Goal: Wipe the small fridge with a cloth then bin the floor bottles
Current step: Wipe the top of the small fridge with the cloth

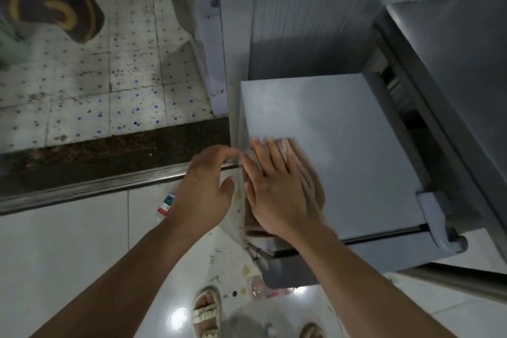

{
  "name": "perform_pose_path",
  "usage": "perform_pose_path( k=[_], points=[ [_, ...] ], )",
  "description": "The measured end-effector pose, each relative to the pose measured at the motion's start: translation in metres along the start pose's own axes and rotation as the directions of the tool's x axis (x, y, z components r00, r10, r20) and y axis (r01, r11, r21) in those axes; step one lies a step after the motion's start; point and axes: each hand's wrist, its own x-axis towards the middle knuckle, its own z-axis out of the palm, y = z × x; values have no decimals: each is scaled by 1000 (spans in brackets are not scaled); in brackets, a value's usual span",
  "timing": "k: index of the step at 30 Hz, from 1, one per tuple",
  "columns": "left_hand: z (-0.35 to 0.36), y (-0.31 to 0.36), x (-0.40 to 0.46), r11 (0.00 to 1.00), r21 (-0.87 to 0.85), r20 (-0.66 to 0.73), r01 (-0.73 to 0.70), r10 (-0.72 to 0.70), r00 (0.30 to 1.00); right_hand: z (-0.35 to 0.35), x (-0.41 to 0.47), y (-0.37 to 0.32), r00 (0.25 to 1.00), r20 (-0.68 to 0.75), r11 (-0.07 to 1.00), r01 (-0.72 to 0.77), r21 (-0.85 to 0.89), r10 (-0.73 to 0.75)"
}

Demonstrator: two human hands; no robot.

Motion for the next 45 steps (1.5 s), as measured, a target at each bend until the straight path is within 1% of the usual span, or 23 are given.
perform_pose_path(
  k=[2,5,7,9,13,16,19,22,25,27,29,31,36,38,40,42,45],
  points=[
    [2,-3,5,1000,-6,-2,10,-10,1000,0,6,0,1000,-22,1000,-4,-3,4],
    [5,-7,9,999,-34,9,31,-31,999,8,-34,-6,988,-128,995,-82,63,90],
    [5,-9,13,998,-42,18,38,-37,999,17,-62,-13,989,-106,990,-94,102,104],
    [4,-11,17,998,-39,24,46,-45,999,21,-61,-16,992,-88,990,-81,118,91],
    [-5,-12,36,999,-39,14,23,-23,1000,6,2,-8,983,-162,988,-59,145,83],
    [-7,-14,53,1000,-17,-17,-2,1,1000,-5,68,8,990,-119,987,-64,149,82],
    [-5,-13,64,1000,-6,-76,-10,9,997,-12,122,25,991,-113,992,-59,111,72],
    [2,-8,68,1000,16,-117,-17,19,993,-17,148,38,991,-136,997,-3,78,14],
    [11,2,70,999,17,-122,-47,49,991,-17,147,56,989,-147,997,35,73,-24],
    [18,10,70,998,0,-88,-56,56,995,-17,140,78,989,-147,999,-18,44,24],
    [26,19,71,999,7,-24,-53,54,998,-19,133,106,982,-158,994,-95,50,102],
    [34,26,72,996,50,22,-70,69,997,-22,128,135,972,-162,984,-163,68,172],
    [47,26,71,982,173,45,-81,74,996,-23,118,206,920,-177,934,-357,-1,351],
    [50,22,70,971,215,66,-103,91,994,-25,115,218,896,-159,909,-417,24,415],
    [52,20,67,975,193,79,-109,96,992,-26,109,212,881,-113,888,-453,76,459],
    [52,20,65,988,130,68,-88,80,994,-24,90,194,903,-80,907,-420,40,422],
    [53,23,60,990,124,57,-65,59,997,-15,32,148,972,-44,973,-232,-21,231]
  ],
)
